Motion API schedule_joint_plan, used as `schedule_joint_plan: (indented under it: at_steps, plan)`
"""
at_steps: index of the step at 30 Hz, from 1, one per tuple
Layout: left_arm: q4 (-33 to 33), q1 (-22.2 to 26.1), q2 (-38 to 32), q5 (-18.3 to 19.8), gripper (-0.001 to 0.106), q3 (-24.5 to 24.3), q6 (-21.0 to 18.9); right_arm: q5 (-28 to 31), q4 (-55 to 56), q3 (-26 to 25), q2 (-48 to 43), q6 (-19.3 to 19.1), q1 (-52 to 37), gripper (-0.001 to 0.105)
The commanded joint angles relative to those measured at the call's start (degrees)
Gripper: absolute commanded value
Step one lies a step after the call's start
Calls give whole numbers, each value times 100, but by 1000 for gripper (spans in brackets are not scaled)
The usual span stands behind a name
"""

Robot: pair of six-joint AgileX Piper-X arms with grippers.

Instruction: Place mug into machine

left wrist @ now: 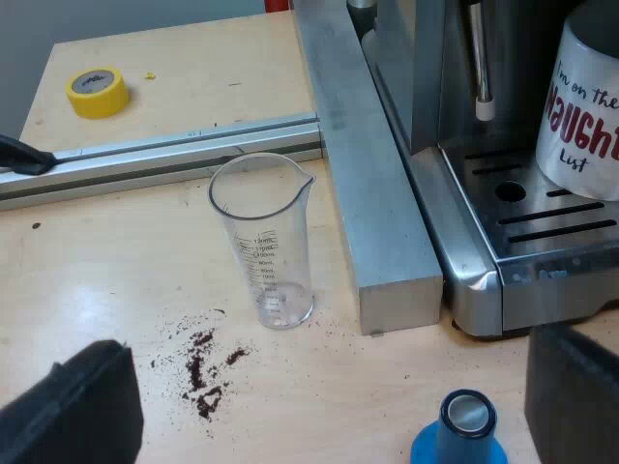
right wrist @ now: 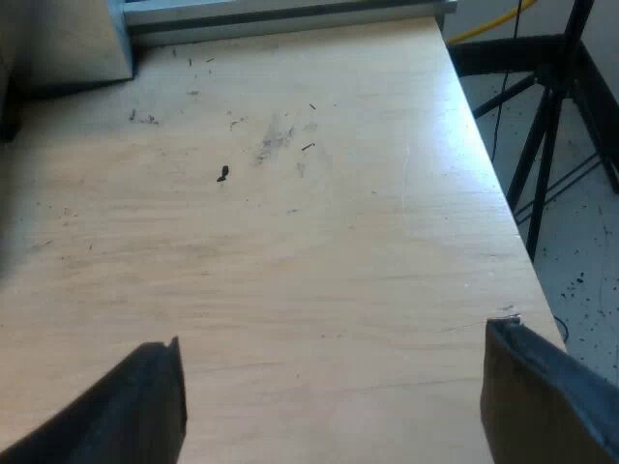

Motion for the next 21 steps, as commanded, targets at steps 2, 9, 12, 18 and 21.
schedule_joint_plan:
  at_steps: [2,9,12,18,21]
  plan:
    - [-99,22,-774,-54,81,-6,2,-20,-44,-54,-232,-18,-13,66]
    - [-99,22,-806,-54,81,-6,2,-20,-44,-54,-232,-18,-13,66]
    - [-99,22,-806,-54,81,-6,2,-20,-44,-54,-232,-18,-13,66]
    - [-99,22,-806,-54,81,-6,2,-20,-44,-54,-232,-18,-13,66]
    - [-99,22,-820,-54,81,-6,2,-20,-44,-54,-232,-18,-13,66]
